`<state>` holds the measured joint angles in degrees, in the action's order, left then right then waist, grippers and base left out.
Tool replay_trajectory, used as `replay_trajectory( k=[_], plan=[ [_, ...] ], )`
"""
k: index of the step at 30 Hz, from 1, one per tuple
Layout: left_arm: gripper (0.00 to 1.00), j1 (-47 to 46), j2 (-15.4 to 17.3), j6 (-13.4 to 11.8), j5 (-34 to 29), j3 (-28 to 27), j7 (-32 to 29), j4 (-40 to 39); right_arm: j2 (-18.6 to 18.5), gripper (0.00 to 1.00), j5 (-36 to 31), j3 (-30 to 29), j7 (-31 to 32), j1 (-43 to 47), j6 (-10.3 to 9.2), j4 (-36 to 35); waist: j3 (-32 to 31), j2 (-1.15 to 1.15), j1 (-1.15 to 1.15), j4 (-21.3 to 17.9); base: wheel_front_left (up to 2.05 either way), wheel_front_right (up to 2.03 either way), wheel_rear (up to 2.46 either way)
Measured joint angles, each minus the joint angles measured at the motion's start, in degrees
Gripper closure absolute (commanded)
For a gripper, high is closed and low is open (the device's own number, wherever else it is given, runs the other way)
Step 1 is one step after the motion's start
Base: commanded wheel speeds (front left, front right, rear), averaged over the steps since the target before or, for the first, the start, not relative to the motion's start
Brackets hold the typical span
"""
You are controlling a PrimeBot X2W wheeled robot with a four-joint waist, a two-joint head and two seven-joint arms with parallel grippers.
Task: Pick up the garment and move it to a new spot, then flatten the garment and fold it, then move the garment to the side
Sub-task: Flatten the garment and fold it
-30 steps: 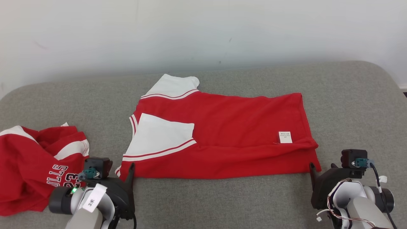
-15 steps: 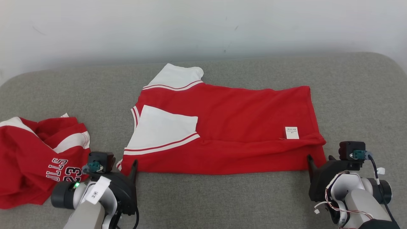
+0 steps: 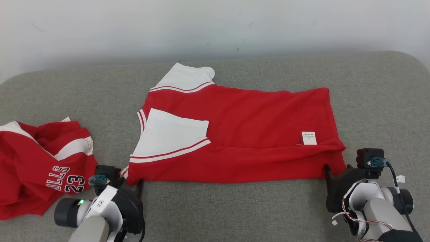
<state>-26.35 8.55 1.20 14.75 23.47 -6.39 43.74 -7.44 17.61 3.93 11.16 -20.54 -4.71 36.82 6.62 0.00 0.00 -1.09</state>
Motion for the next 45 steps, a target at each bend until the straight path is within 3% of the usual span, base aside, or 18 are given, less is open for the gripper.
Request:
replay_trajectory(
  k=[1,2,3,4,5,6,7,9,10,11,12,13,14,22,29,39,45],
  plan=[
    [0.86,0.01,0.0,0.18,0.03,-0.02,-0.14,0.01,0.0,0.0,0.0,0.11,0.0,-0.03,0.01,0.01,0.1,0.0,0.0,-0.05,0.0,0.0,0.0],
    [1.0,-0.02,0.0,0.18,0.05,-0.01,-0.14,0.02,0.01,0.0,0.0,0.13,0.0,-0.08,0.01,0.07,0.21,0.0,0.0,-0.12,0.0,0.0,0.0],
    [1.0,-0.03,0.0,0.2,0.08,-0.01,-0.31,0.04,0.02,0.16,0.0,0.13,0.01,-0.11,0.01,0.08,0.31,0.0,0.0,-0.17,0.0,0.0,0.0],
    [1.0,-0.07,-0.03,0.29,0.18,-0.01,-0.6,0.08,0.01,0.22,0.0,0.12,0.02,-0.14,0.01,0.13,0.44,0.0,0.0,-0.21,0.0,0.0,0.0],
    [1.0,-0.14,-0.04,0.32,0.31,-0.02,-0.64,0.08,0.01,0.35,0.0,0.12,0.05,-0.2,0.01,0.23,0.55,0.0,0.0,-0.25,0.0,0.0,0.0],
    [1.0,-0.25,-0.03,0.33,0.33,-0.02,-0.64,0.09,0.01,0.54,0.0,0.12,0.44,-0.26,0.01,0.34,0.63,0.0,0.01,-0.28,0.0,0.0,0.0],
    [1.0,-0.38,-0.04,0.33,0.33,-0.02,-0.65,0.12,0.01,0.57,0.0,0.12,0.47,-0.29,0.0,0.51,0.7,0.0,0.01,-0.3,0.0,0.0,0.0],
    [1.0,-0.81,-0.07,0.41,0.36,0.0,-0.74,0.27,0.0,0.53,0.0,0.1,0.48,-0.3,0.0,0.77,0.8,0.0,0.0,-0.31,0.0,0.0,0.0],
    [1.0,-1.1,-0.14,0.44,0.38,0.0,-1.1,0.32,-0.01,0.56,0.0,0.04,0.48,-0.38,0.0,1.18,0.87,0.0,0.0,-0.31,0.0,0.0,0.0],
    [1.0,-1.1,-0.15,0.66,0.38,0.0,-1.11,0.36,-0.01,0.65,0.01,0.02,0.49,-0.52,0.01,1.47,0.9,0.0,0.01,-0.3,0.0,0.0,0.0],
    [1.0,-1.1,-0.15,0.66,0.38,0.0,-1.11,0.36,-0.01,0.65,0.01,0.02,0.49,-0.52,0.01,1.47,0.9,0.0,0.01,-0.3,0.0,0.0,0.0],
    [1.0,-1.1,-0.15,0.8,0.38,0.0,-1.12,0.4,0.0,0.71,0.01,0.01,0.51,-0.98,0.0,1.79,0.96,0.0,0.0,-0.29,0.0,0.0,0.0],
    [1.0,-1.1,-0.15,0.81,0.38,0.0,-1.12,0.42,0.0,1.0,0.01,-0.04,0.51,-1.17,0.0,1.8,0.99,0.0,0.0,-0.29,0.0,0.0,0.0],
    [1.0,-0.91,-0.45,0.92,1.0,-0.05,-0.36,1.14,0.12,1.0,0.68,-0.69,-0.52,-0.55,0.21,2.19,-0.16,0.0,0.0,-0.43,0.0,0.0,0.0],
    [1.0,3.74,-0.53,1.35,1.71,-0.3,1.51,1.29,0.56,1.0,3.08,-2.31,-2.96,6.33,1.3,0.0,-3.09,0.0,0.0,-0.58,0.0,0.0,0.0],
    [1.0,10.33,0.03,1.33,3.47,-0.85,3.25,0.94,-1.63,1.0,3.81,-3.47,-4.04,16.39,3.28,-4.82,-8.57,-0.01,-0.01,-0.99,0.0,0.0,0.0],
    [1.0,14.17,0.58,1.32,4.54,-1.79,3.98,-2.01,-2.79,1.0,4.68,-4.69,-4.02,19.15,3.28,-8.33,-10.54,-0.01,-0.01,-0.76,0.0,0.0,0.0]
  ],
)
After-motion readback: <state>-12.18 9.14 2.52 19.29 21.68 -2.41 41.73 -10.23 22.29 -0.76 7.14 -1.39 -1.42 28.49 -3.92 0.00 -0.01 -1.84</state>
